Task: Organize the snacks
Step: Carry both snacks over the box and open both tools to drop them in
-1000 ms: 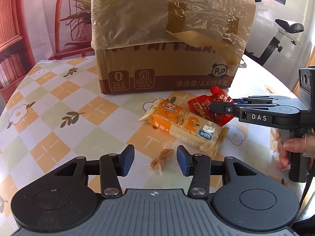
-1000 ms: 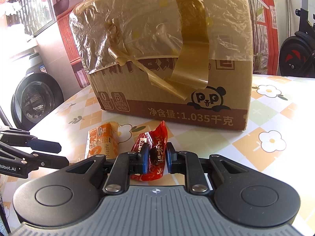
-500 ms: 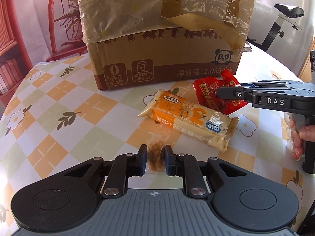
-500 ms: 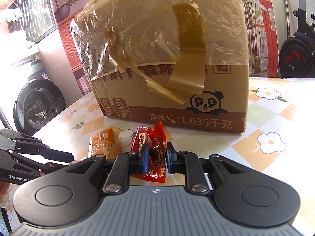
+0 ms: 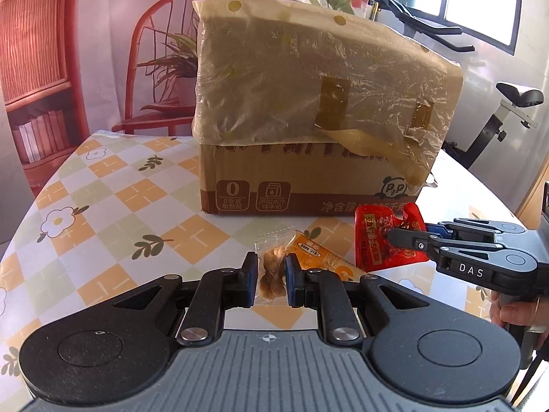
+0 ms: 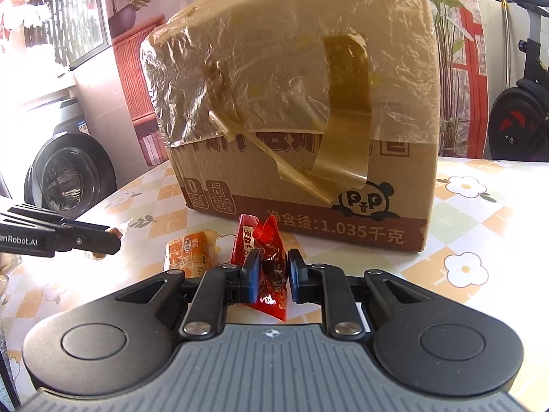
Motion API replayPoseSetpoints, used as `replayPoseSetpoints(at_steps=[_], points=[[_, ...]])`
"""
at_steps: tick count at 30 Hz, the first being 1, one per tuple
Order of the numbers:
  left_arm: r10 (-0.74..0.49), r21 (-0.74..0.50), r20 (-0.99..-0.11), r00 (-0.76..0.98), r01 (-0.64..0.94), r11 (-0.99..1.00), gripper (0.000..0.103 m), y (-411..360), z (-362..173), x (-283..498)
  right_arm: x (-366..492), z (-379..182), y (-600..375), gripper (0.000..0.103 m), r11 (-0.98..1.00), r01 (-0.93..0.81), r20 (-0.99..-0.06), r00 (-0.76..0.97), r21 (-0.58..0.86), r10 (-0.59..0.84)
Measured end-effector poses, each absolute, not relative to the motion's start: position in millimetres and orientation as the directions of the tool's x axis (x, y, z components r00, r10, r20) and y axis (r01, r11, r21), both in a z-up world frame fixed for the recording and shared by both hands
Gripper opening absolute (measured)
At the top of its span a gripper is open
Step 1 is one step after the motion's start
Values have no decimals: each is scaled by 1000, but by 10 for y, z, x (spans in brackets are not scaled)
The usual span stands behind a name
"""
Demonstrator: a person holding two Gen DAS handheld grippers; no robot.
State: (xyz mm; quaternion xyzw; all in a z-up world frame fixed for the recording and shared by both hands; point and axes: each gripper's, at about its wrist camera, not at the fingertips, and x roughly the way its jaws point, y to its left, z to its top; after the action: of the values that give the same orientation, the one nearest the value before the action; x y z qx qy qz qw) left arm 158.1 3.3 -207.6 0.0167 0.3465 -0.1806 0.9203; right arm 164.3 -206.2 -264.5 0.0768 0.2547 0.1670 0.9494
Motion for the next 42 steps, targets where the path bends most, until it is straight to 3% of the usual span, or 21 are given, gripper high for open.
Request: replayPoseSetpoints(at_steps=[10, 18, 22, 30, 31, 33, 35, 42], points=[[-357, -116, -539, 763, 352, 929, 18, -15, -1598, 1674, 1453, -1925, -2121, 18, 930, -324, -283, 888, 172, 362], [-361, -88, -403, 841, 357, 930, 18, -150, -967, 2083, 1761, -1166, -2219, 18, 947, -301, -134, 940, 112, 315], [-369, -75, -352, 860, 368, 927, 18, -365, -677, 2392, 2169, -924, -2316, 18, 967, -229, -159, 957, 109, 244], [-248, -53, -413, 876, 249, 967, 22, -613, -626, 2929, 2688, -1087, -2453, 20, 986, -91, -349, 927, 140, 136], [-237, -50, -417, 877, 238, 970, 32, -602, -628, 2938, 2702, -1109, -2468, 22, 986, -83, -364, 922, 147, 131], [-239, -71, -416, 877, 231, 970, 49, -558, -633, 2924, 2698, -1130, -2489, 56, 986, -66, -375, 919, 150, 118], [-242, -85, -415, 877, 228, 970, 57, -481, -633, 2888, 2661, -1132, -2505, 70, 986, -63, -366, 923, 152, 115], [-229, -88, -434, 871, 212, 973, 62, -318, -629, 2784, 2571, -1088, -2508, 91, 985, -68, -374, 919, 157, 124]])
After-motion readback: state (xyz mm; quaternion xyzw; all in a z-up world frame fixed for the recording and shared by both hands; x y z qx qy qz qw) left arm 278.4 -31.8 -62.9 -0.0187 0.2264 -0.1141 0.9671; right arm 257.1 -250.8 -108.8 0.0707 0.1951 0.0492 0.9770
